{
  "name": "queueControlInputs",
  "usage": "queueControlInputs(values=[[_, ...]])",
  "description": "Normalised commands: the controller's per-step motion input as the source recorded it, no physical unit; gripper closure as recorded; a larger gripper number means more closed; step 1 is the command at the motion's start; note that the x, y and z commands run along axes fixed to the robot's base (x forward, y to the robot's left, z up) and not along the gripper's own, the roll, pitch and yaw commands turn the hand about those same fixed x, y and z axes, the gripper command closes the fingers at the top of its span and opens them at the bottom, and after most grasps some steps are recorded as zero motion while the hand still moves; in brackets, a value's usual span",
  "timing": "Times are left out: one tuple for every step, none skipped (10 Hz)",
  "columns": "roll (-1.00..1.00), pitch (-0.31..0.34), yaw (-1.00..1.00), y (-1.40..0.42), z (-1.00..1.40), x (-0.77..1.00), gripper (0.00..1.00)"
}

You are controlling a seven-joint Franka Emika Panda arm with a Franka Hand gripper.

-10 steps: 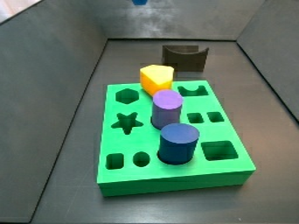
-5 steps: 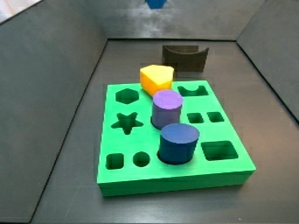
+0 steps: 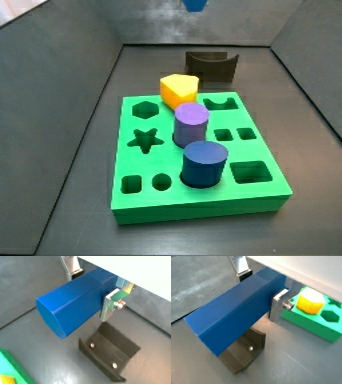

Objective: Pick up the hexagon object. Move up. Place the hexagon object on the fixture. Regrasp the hexagon object. Move to above the board. Insert the hexagon object.
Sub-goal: Place the hexagon object on the fixture.

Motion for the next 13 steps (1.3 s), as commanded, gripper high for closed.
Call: queueControlInputs(values=[[-1.0,0.074,0.01,0.13,-0.05,0.91,1.0],[-1.0,0.095,0.0,0.07,-0.01,0.77,1.0],[-1.0,0.103,-0.01,0.06,0.0,0.7,1.0],[-1.0,0.115,-0.02,0.06,-0.01,0.56,1.0],[-1.0,0.124,-0.03,0.05,-0.01,0.46,1.0],[-1.0,0.138,-0.05,0.05,0.0,0.33,1.0],[-1.0,0.146,-0.06,0.05,-0.01,0.26,1.0],[-1.0,0.16,-0.09,0.04,-0.01,0.13,1.0],[-0.93,0.153,-0.12,0.04,-0.01,0.05,1.0],[-0.69,0.093,-0.13,0.04,0.0,0.03,1.0],[-0.5,0.068,-0.14,0.04,-0.01,0.05,1.0],[-0.29,0.054,-0.12,0.03,-0.01,0.06,1.0],[-0.23,0.048,-0.11,0.03,0.0,0.07,1.0]])
